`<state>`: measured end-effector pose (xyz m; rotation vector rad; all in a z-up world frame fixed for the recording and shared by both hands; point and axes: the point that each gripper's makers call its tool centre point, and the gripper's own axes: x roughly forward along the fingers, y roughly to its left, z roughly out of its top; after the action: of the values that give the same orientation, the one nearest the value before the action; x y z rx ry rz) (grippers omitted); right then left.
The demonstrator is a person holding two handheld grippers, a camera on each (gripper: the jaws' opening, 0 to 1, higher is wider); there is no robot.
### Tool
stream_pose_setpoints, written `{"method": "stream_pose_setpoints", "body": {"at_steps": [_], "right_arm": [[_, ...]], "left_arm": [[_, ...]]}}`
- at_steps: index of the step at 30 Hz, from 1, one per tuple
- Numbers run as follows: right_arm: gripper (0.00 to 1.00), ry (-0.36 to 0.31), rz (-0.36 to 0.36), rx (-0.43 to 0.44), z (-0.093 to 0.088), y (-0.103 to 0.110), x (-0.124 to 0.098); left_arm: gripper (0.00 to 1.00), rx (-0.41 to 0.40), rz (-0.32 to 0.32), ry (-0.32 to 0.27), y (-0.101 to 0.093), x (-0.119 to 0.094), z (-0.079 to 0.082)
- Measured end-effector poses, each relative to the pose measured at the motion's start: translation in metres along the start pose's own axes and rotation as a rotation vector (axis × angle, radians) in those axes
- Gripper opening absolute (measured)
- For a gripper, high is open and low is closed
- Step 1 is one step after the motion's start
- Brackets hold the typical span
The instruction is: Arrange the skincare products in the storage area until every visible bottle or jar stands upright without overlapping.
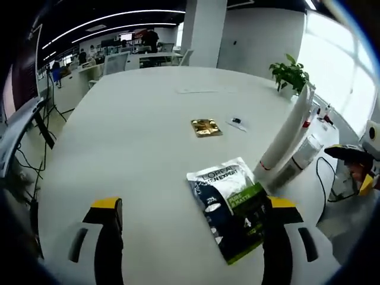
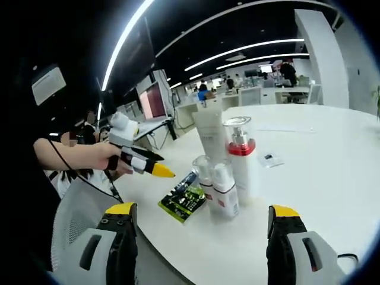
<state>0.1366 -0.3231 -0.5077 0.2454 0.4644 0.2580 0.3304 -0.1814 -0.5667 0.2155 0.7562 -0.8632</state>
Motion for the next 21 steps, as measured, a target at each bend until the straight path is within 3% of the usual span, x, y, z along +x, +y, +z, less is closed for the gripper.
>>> {"method": "stream_pose_setpoints", "body": {"at_steps": [10,16,21], "right_arm": [[0.96,0.009,-0.015,0.006,-0.002,-0.002,0.0],[0.95,0.005,-0.036,0.025,-0.002,-0.008,-0.001],[0.94,0.002,-0.063,0.036,-0.002,-0.013,-0.002]], "left_arm": [[0.91,0.023,-0.034,0.033,-0.01,0.037,0.021],[0.83,0.024,-0.049,0.045,-0.011,0.063,0.036],[0.79,0.001,-0.079,0.059,-0.024,0.086,0.053]]}}
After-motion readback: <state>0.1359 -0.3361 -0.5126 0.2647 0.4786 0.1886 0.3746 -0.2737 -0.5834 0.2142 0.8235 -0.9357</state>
